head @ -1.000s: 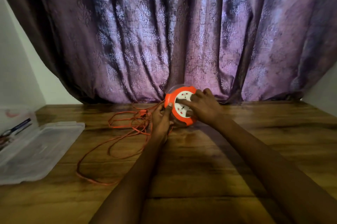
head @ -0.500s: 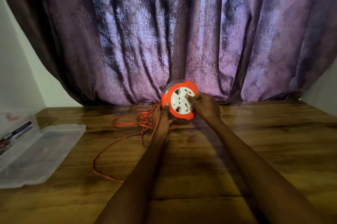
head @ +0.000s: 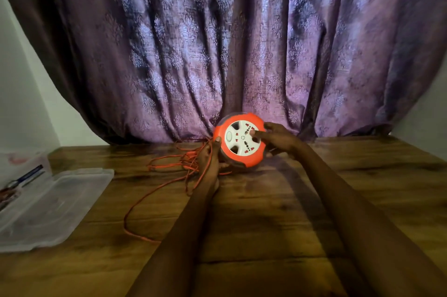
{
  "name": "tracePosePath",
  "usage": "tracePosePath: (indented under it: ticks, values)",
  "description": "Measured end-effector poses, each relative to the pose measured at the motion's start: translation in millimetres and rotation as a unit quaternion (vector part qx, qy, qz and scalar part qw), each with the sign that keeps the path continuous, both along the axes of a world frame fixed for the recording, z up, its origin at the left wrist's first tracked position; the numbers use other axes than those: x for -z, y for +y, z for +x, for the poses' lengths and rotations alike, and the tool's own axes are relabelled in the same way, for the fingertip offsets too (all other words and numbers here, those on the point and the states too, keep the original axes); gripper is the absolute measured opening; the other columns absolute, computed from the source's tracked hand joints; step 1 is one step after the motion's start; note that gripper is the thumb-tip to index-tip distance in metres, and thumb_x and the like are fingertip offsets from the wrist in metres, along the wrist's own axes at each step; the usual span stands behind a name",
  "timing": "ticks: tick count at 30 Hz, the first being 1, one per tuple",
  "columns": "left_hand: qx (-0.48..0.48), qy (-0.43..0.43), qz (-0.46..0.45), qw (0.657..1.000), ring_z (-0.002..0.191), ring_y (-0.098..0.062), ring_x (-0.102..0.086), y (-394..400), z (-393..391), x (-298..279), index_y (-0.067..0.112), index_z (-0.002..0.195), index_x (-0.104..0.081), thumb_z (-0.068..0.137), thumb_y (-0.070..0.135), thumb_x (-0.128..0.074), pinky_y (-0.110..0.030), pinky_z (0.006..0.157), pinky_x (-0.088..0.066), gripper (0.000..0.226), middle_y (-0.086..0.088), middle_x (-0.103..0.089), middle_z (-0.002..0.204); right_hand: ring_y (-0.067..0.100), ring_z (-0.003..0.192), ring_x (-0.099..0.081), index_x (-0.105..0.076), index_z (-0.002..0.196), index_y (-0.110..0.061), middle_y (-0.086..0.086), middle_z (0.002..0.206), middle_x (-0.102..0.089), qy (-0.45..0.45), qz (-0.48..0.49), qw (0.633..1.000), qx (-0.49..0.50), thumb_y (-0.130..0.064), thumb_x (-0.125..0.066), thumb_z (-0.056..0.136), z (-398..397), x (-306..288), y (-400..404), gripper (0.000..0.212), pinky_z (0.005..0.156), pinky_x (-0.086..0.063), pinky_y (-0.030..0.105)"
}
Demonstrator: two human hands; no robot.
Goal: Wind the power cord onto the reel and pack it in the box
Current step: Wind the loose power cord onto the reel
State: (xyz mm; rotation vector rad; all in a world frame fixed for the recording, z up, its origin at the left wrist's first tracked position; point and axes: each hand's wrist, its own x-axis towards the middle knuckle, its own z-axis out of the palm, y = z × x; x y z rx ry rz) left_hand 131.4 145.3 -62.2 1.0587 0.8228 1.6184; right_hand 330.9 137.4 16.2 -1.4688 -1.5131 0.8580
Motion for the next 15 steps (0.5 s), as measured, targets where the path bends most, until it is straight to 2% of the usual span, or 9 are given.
tracePosePath:
  ticks: [1, 3, 5, 7, 9, 10, 11, 13, 15]
  values:
    - [0.022, 0.005, -0.004, 1.000, 0.086, -0.025, -0.077, -2, 0, 0, 0.013, 0.113, -0.072, 0.095, 0.042, -0.061, -0.045, 0.062, -0.063, 0.035, -0.007, -0.078, 0.101, 0.008, 0.048, -0.061, -0.057, 0.125, -0.020, -0.010, 0.068, -0.073, 0.022, 0.001, 1.000, 0.001, -0.049, -0.078, 0.080, 3, 3, -1, 0.057, 0.043, -0.047, 0.021]
    - [0.054, 0.013, -0.034, 0.998, 0.092, -0.032, -0.075, -3, -3, -7, 0.011, 0.118, -0.069, 0.095, 0.048, -0.060, -0.054, 0.071, -0.062, 0.045, -0.013, -0.076, 0.107, 0.009, 0.044, -0.058, -0.057, 0.126, -0.016, -0.008, 0.067, -0.073, 0.080, 0.029, 0.996, 0.012, -0.044, -0.079, 0.081, 4, 4, -2, 0.057, 0.041, -0.046, 0.020]
    - [0.062, 0.047, -0.083, 0.993, 0.078, -0.030, -0.075, -4, -8, -20, 0.011, 0.112, -0.070, 0.093, 0.060, -0.055, -0.043, 0.062, -0.063, 0.054, -0.010, -0.077, 0.098, 0.010, 0.043, -0.057, -0.058, 0.122, -0.017, -0.004, 0.075, -0.076, 0.132, 0.059, 0.989, 0.036, -0.040, -0.079, 0.082, 2, 0, -4, 0.051, 0.043, -0.049, 0.023]
    - [0.084, 0.083, -0.099, 0.988, 0.054, -0.019, -0.066, -7, -17, -38, 0.018, 0.090, -0.070, 0.090, 0.069, -0.049, -0.027, 0.044, -0.054, 0.055, 0.000, -0.071, 0.072, 0.014, 0.047, -0.059, -0.058, 0.121, -0.016, 0.001, 0.085, -0.077, 0.168, 0.083, 0.981, 0.044, -0.038, -0.078, 0.083, 0, -5, -8, 0.048, 0.046, -0.051, 0.026]
    - [0.087, 0.053, -0.087, 0.991, 0.040, -0.012, -0.056, -7, -31, -50, 0.019, 0.074, -0.069, 0.093, 0.068, -0.045, -0.020, 0.037, -0.044, 0.059, 0.004, -0.064, 0.057, 0.025, 0.061, -0.063, -0.058, 0.122, -0.010, 0.005, 0.088, -0.078, 0.178, 0.103, 0.978, 0.039, -0.036, -0.078, 0.084, 1, -8, -12, 0.051, 0.048, -0.051, 0.029]
    - [0.068, 0.017, -0.071, 0.995, 0.040, -0.011, -0.057, -6, -40, -54, 0.017, 0.079, -0.071, 0.097, 0.064, -0.041, -0.021, 0.038, -0.047, 0.059, 0.003, -0.067, 0.057, 0.028, 0.063, -0.062, -0.057, 0.123, -0.008, 0.004, 0.086, -0.078, 0.172, 0.109, 0.978, 0.038, -0.035, -0.078, 0.084, 2, -9, -14, 0.052, 0.047, -0.051, 0.029]
    - [0.052, -0.019, -0.057, 0.997, 0.044, -0.012, -0.062, -5, -50, -56, 0.013, 0.092, -0.072, 0.100, 0.059, -0.038, -0.023, 0.043, -0.052, 0.059, 0.001, -0.071, 0.063, 0.028, 0.060, -0.060, -0.055, 0.125, -0.008, 0.002, 0.082, -0.078, 0.161, 0.110, 0.980, 0.037, -0.035, -0.078, 0.085, 3, -10, -16, 0.054, 0.044, -0.051, 0.027]
    - [0.049, -0.115, -0.043, 0.991, 0.062, -0.015, -0.072, -3, -72, -57, 0.008, 0.115, -0.062, 0.105, 0.049, -0.033, -0.030, 0.063, -0.059, 0.051, -0.004, -0.075, 0.086, 0.028, 0.060, -0.059, -0.054, 0.126, -0.008, 0.000, 0.080, -0.078, 0.146, 0.103, 0.983, 0.032, -0.035, -0.078, 0.085, 5, -9, -19, 0.054, 0.043, -0.051, 0.026]
    - [0.062, -0.265, -0.060, 0.960, 0.083, -0.026, -0.073, 1, -88, -55, 0.010, 0.111, -0.052, 0.107, 0.039, -0.035, -0.037, 0.089, -0.057, 0.034, -0.010, -0.068, 0.107, 0.030, 0.063, -0.060, -0.057, 0.122, -0.008, 0.003, 0.081, -0.078, 0.152, 0.104, 0.982, 0.027, -0.034, -0.078, 0.085, 5, -7, -21, 0.050, 0.044, -0.052, 0.027]
